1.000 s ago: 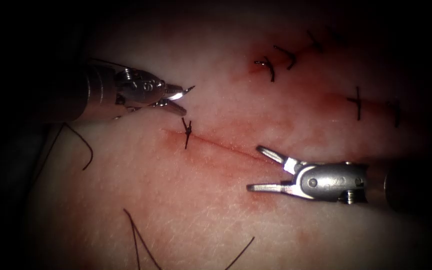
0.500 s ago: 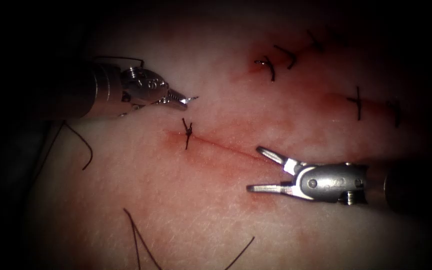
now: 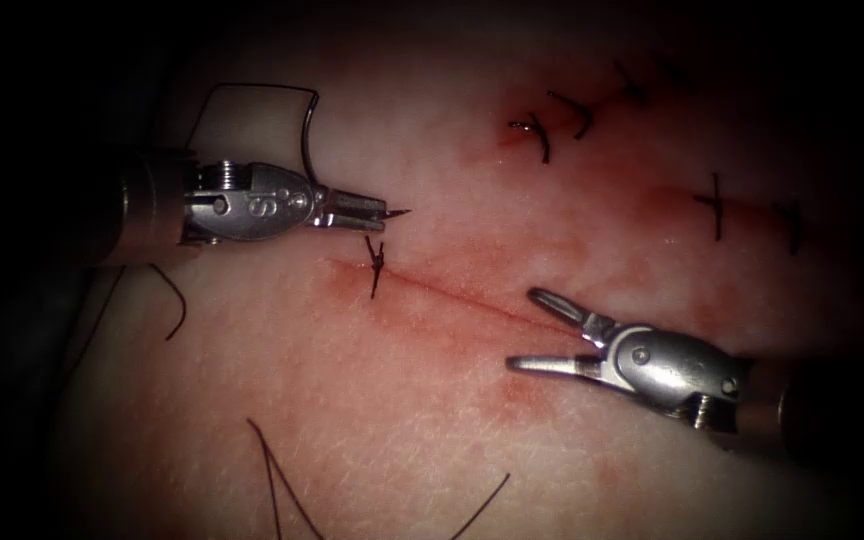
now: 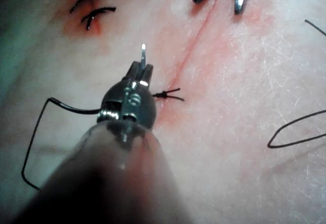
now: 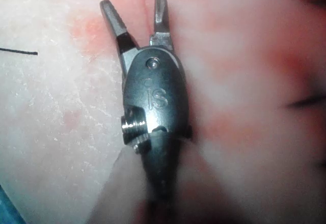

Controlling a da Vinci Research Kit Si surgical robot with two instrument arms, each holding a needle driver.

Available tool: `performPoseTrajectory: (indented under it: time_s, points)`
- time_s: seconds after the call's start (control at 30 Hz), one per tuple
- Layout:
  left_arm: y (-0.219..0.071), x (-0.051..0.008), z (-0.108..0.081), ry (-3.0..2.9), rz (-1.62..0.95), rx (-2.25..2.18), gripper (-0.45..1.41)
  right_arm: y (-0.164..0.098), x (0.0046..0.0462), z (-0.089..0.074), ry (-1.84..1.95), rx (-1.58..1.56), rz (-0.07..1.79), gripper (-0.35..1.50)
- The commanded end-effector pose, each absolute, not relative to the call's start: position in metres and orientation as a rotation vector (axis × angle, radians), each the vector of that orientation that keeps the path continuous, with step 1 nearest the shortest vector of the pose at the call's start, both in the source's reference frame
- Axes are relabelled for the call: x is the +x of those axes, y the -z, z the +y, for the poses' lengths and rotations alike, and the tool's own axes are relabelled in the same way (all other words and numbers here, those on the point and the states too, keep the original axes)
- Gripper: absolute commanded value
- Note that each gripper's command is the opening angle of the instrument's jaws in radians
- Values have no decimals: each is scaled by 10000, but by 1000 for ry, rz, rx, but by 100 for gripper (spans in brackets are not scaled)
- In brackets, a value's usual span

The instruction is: Wound Closure

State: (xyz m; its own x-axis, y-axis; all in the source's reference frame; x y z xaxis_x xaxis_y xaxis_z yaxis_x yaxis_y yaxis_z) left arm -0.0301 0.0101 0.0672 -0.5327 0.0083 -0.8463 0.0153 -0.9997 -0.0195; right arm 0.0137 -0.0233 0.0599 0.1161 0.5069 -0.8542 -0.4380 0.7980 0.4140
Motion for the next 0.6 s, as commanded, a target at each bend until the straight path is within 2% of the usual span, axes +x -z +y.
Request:
performPoseTrajectory:
  time_s: [0.03, 0.13, 0.27, 0.3, 0.43, 0.6]
  points:
    - [-670, -308, 99, 2703, 14, 1546, -45, -603, 146, -235, -713, 89, 1284, 76]
    - [-633, -314, 90, 2544, -100, 1689, -45, -600, 144, -226, -800, 152, 1298, 103]
    - [-598, -319, 76, 2310, -137, 1855, -45, -598, 142, -212, -876, 288, 1328, 108]
    - [-586, -319, 71, 2208, -187, 1873, -45, -596, 141, -204, -923, 364, 1338, 115]
    - [-573, -315, 63, 2054, -305, 1891, -45, -593, 144, -192, -1007, 528, 1356, 120]
    - [-579, -312, 45, 1925, -360, 1917, -45, -587, 164, -192, -1134, 744, 1376, 125]
